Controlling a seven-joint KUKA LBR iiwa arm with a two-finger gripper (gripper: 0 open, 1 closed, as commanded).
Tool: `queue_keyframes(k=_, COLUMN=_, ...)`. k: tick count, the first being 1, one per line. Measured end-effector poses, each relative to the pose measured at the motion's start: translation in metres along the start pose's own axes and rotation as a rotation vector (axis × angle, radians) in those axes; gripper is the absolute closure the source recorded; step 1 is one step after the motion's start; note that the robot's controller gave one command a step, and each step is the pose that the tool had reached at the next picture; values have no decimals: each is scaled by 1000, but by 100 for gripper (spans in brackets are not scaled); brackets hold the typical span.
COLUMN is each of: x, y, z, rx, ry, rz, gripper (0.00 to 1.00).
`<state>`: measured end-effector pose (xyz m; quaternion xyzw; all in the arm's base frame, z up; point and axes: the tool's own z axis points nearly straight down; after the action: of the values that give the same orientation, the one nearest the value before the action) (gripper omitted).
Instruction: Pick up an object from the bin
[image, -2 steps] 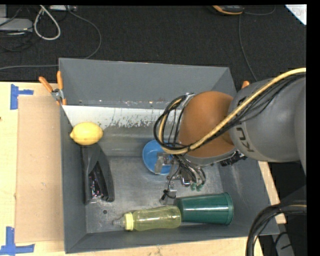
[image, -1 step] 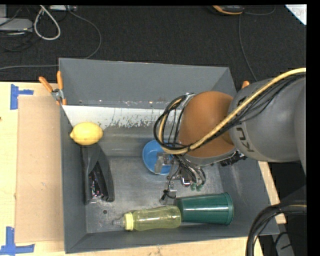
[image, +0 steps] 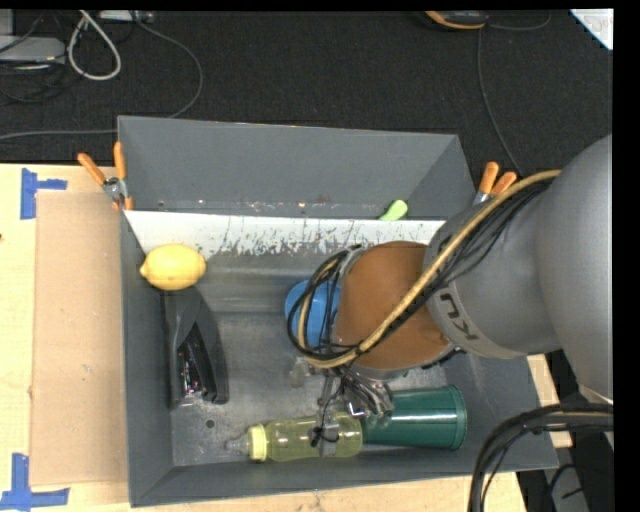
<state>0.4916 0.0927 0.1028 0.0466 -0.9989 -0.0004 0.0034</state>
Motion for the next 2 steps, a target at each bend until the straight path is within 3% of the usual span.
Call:
queue_keyframes(k=1, x=3, y=32, z=13, rx=-4, ry=-30, rz=87, gripper=100)
queue_keyframes(k=2, x=7, y=31, z=18, rx=-1, ry=-18, rz=88, gripper=0)
